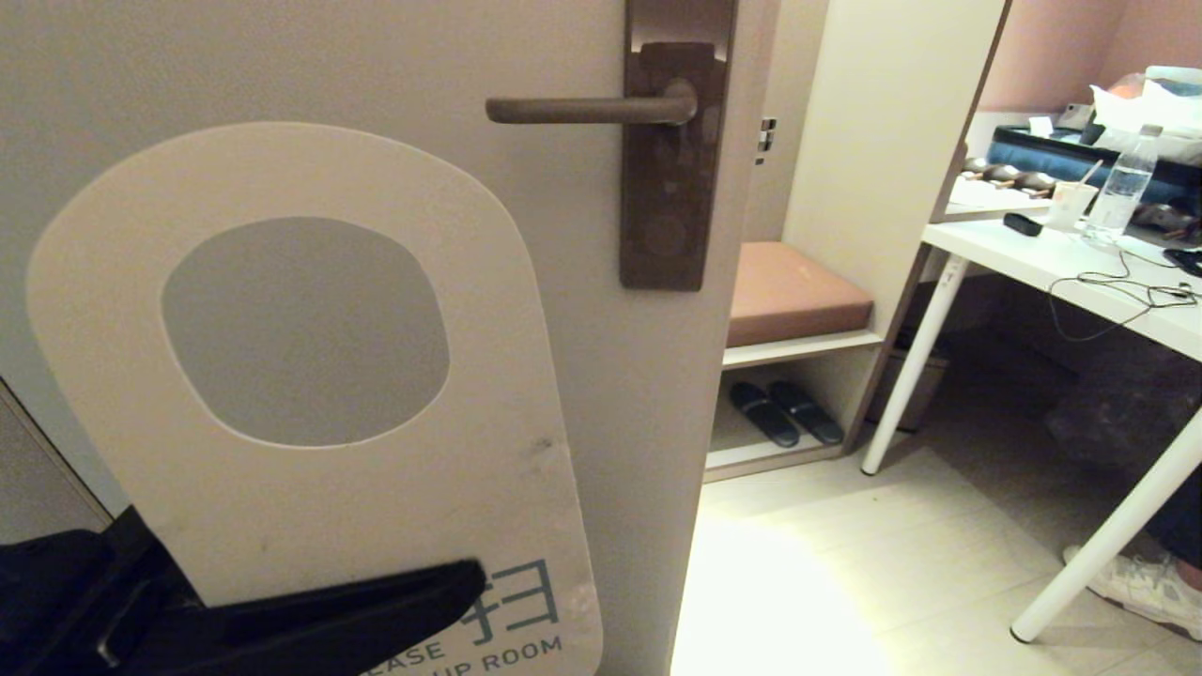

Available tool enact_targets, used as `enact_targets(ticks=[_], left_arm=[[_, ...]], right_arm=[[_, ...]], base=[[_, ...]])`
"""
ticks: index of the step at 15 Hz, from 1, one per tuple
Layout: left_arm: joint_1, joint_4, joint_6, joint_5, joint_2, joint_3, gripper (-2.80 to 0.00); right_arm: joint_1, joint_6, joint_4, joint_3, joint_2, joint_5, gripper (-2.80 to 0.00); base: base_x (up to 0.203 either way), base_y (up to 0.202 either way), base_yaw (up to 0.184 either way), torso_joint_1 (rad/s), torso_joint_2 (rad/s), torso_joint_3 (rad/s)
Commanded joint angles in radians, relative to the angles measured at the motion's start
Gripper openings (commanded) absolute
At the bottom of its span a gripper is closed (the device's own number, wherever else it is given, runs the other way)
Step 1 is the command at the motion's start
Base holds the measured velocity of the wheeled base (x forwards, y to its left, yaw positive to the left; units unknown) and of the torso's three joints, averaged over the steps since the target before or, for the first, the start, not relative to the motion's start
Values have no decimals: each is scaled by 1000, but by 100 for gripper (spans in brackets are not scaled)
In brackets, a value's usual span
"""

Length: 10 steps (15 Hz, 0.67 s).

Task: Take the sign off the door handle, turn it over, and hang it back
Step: Hang the sign back with the other side facing out

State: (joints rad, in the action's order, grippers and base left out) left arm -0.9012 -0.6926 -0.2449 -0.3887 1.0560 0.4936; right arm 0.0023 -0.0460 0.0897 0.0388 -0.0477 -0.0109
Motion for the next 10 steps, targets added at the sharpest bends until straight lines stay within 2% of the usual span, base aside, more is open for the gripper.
enact_targets(ticks=[1, 4, 8, 10], left_arm=[[18, -4, -1, -2, 4, -7, -280], [59, -3, 0, -2, 1, -7, -280], [193, -4, 0, -5, 12, -6, -280], [232, -3, -3, -6, 13, -7, -280]], right_arm=[[-1, 0, -4, -5, 48, 0, -280], [-1, 3, -4, -5, 48, -1, -280], [-1, 3, -4, -5, 48, -1, -280], [-1, 3, -4, -5, 48, -1, -280]], base=[[0, 0, 0, 0, 0, 0], [0, 0, 0, 0, 0, 0], [0, 0, 0, 0, 0, 0], [0, 0, 0, 0, 0, 0]])
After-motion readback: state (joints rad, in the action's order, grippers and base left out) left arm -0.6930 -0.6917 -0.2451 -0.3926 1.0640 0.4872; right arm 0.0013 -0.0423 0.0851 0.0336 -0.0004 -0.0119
